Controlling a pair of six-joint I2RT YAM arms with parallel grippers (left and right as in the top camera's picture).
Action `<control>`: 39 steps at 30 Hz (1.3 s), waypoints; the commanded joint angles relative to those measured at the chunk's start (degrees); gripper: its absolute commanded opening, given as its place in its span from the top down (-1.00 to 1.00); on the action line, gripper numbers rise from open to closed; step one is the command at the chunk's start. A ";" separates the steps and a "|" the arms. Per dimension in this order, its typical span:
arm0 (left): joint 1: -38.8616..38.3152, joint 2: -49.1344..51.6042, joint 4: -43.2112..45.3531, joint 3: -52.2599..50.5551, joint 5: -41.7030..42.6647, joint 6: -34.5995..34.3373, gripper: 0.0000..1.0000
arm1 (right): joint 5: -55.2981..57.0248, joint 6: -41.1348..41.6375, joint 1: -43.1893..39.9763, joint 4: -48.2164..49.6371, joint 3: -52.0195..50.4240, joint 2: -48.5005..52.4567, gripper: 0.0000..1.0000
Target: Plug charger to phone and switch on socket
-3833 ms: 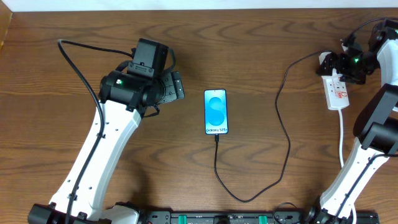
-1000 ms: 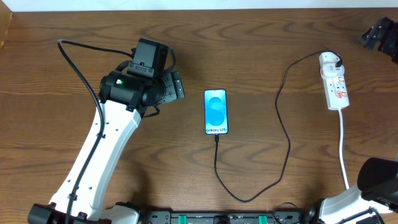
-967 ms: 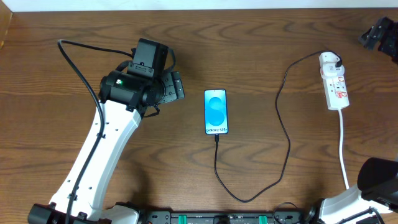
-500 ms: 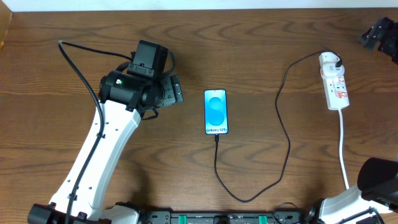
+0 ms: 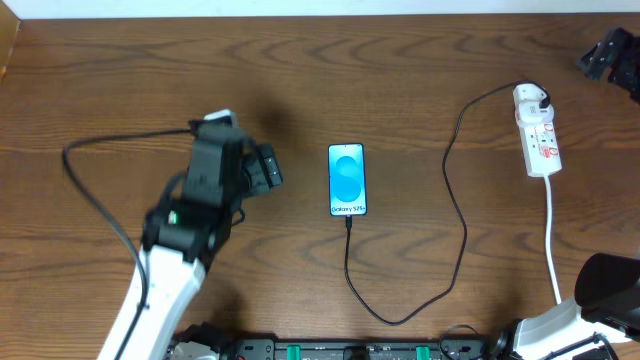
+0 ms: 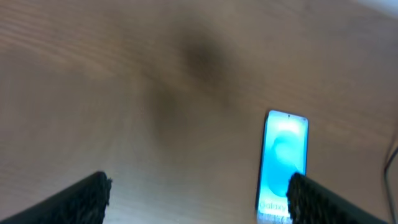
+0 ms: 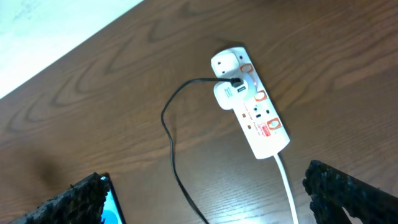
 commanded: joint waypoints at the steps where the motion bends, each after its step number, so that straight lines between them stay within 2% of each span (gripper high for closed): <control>1: 1.01 -9.11 9.35 -12.07 -0.87 0.79 -0.80 | 0.00 0.81 0.17 -0.07 0.15 0.13 -0.99; 4: 2.40 -16.55 18.91 -20.11 -0.85 1.05 -0.80 | 0.00 0.81 0.17 -0.07 0.15 0.13 -0.99; 7: 3.82 -22.64 26.82 -25.83 -0.85 5.07 -0.80 | 0.00 0.81 0.17 -0.07 0.15 0.13 -0.99; 11: 7.58 -32.96 51.89 -37.57 0.66 21.22 -0.80 | 0.00 0.81 0.17 -0.07 0.15 0.13 -0.98; 15: 10.32 -38.18 57.40 -42.38 1.09 22.62 -0.80 | 0.00 0.81 0.17 -0.07 0.15 0.13 -0.99; 25: 16.65 -52.89 58.05 -52.72 4.33 22.84 -0.80 | -0.02 0.81 0.17 -0.07 0.15 0.13 -0.99; 36: 19.80 -62.79 34.21 -52.65 5.46 23.08 -0.80 | 0.00 0.81 0.17 -0.07 0.15 0.13 -0.98; 39: 20.35 -63.08 27.52 -52.65 8.61 24.83 -0.81 | -0.02 0.81 0.17 -0.07 0.15 0.13 -0.99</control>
